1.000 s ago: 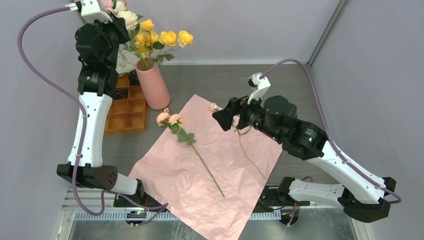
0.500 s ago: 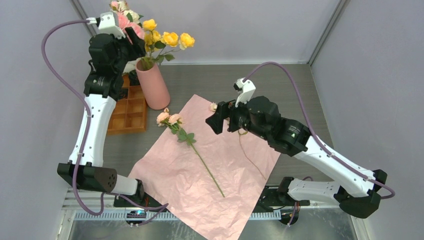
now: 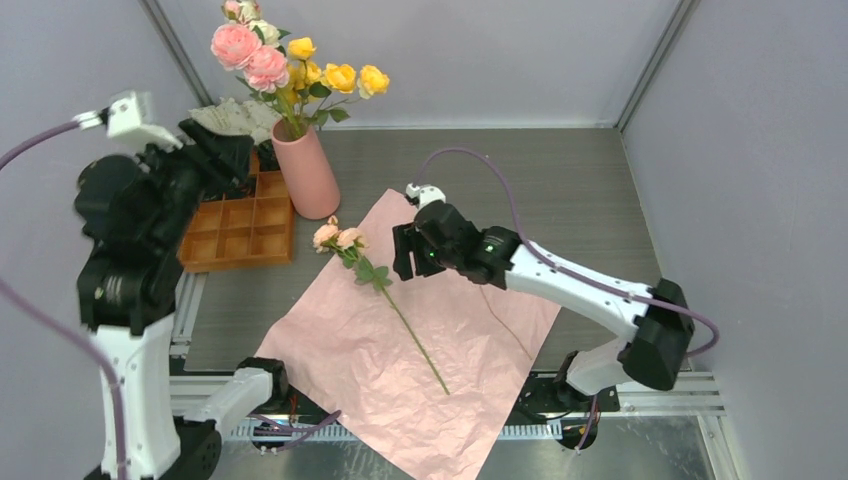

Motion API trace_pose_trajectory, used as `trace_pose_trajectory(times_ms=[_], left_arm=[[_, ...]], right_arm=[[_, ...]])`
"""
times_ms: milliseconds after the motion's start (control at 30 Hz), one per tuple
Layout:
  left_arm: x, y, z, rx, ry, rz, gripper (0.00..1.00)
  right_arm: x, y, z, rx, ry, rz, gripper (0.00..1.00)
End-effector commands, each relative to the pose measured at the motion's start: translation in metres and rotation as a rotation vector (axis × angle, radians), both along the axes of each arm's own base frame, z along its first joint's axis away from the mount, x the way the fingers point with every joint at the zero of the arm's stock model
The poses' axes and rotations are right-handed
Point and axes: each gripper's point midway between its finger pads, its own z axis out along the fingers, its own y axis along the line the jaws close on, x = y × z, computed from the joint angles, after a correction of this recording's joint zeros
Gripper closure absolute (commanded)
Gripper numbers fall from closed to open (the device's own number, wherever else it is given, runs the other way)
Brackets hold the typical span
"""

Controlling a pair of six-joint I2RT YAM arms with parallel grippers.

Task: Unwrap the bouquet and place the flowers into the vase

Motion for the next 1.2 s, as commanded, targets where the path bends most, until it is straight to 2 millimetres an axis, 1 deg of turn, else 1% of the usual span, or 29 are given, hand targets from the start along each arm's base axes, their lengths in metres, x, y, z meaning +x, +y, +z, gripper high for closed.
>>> trace_pose_trajectory(times_ms=[0,133,167,200,367,533,700,733,833,900,933,1000,1067,1167], left_arm=[[-0.052,-0.012,0.007,-0.066,0.006,-0.085,0.47],[-0.075,-0.024,0.006,-0.095,0.008,-0.159,0.47],[-0.078,-0.026,0.003,-0.094,0.013,-0.172,0.47],[-0.081,-0.027,0.0,-0.089,0.022,-0.181,0.47],[-0.092,-0.018,-0.013,-0.019,0.057,-0.149,0.47],[-0.091,-0.022,-0.02,-0.027,0.062,-0.174,0.47],[-0.085,-0.028,-0.03,-0.048,0.083,-0.198,0.47],[-0.083,-0.029,-0.032,-0.051,0.088,-0.205,0.47],[-0.081,-0.034,-0.033,-0.067,0.089,-0.225,0.47],[-0.078,-0.036,-0.036,-0.078,0.097,-0.234,0.46],[-0.076,-0.037,-0.038,-0.083,0.101,-0.239,0.46],[-0.073,-0.042,-0.039,-0.097,0.109,-0.259,0.46],[-0.07,-0.049,-0.039,-0.118,0.108,-0.295,0.46],[-0.066,-0.067,-0.038,-0.163,0.089,-0.4,0.45]], right_arm=[[0.006,0.023,-0.03,-0.035,0.075,0.011,0.4],[0.01,0.043,-0.071,-0.13,0.176,0.044,0.53],[0.011,0.047,-0.082,-0.158,0.194,0.05,0.54],[0.012,0.051,-0.098,-0.198,0.217,0.056,0.56],[0.011,0.065,-0.134,-0.291,0.267,0.083,0.57],[0.008,0.073,-0.152,-0.329,0.285,0.102,0.55],[0.01,0.072,-0.167,-0.362,0.293,0.096,0.57],[0.01,0.072,-0.171,-0.367,0.296,0.095,0.61],[0.01,0.072,-0.179,-0.378,0.304,0.096,0.8],[0.01,0.072,-0.178,-0.379,0.301,0.097,0.93],[0.011,0.071,-0.174,-0.379,0.293,0.096,0.98],[0.015,0.067,-0.159,-0.376,0.256,0.081,0.99],[0.02,0.062,-0.133,-0.359,0.202,0.068,0.99],[0.022,0.053,-0.084,-0.314,0.132,0.054,0.99]])
